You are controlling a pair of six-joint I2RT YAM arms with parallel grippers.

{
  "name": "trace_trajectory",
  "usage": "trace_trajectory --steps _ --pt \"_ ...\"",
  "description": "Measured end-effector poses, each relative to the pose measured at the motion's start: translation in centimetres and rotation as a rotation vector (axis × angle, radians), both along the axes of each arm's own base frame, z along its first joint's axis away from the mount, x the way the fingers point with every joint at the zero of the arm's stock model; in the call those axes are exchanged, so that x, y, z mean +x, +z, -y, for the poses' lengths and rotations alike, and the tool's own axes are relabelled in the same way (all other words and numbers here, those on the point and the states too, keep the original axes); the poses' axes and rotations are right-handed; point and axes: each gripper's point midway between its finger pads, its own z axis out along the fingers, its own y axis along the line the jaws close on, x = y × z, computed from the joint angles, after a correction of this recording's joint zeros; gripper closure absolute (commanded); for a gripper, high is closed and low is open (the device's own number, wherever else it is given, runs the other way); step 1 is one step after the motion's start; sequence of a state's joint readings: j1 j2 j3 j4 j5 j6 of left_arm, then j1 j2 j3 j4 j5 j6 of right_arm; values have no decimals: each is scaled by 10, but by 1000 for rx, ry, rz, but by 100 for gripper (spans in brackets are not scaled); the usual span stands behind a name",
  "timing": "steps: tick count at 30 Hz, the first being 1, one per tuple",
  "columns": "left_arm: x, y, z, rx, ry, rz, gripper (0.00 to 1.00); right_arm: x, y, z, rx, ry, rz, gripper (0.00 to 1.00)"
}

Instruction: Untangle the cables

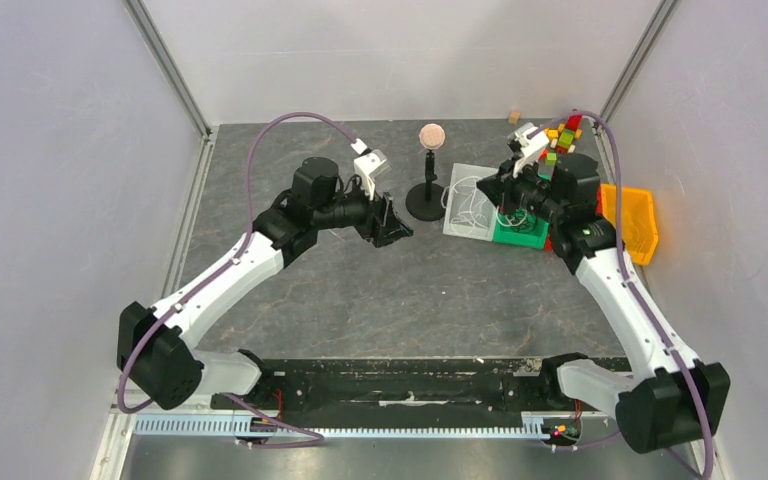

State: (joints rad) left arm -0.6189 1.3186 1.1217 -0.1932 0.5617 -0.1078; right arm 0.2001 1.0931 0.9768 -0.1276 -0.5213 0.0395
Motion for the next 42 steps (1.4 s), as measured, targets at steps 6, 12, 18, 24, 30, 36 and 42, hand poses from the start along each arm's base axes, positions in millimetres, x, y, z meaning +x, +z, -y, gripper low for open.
trace_trajectory --steps 6,12,18,24,30,36,42 --pt "10 2 -12 15 78 24 29 57 -29 29 -145 -210 -40 100" --pt "17 -2 -18 34 125 30 29 108 -69 49 -324 -423 -138 100" --pt "22 -7 -23 53 163 32 28 137 -107 39 -446 -521 -218 100" --pt "27 -6 -31 58 196 36 28 171 -146 34 -563 -735 -279 100" --pt "28 2 -41 44 220 55 28 157 -185 44 -556 -840 -328 100" --pt "26 0 -46 44 228 55 28 146 -210 51 -446 -914 -351 100" --pt "24 -6 -48 52 230 42 28 134 -217 54 -303 -917 -314 100"
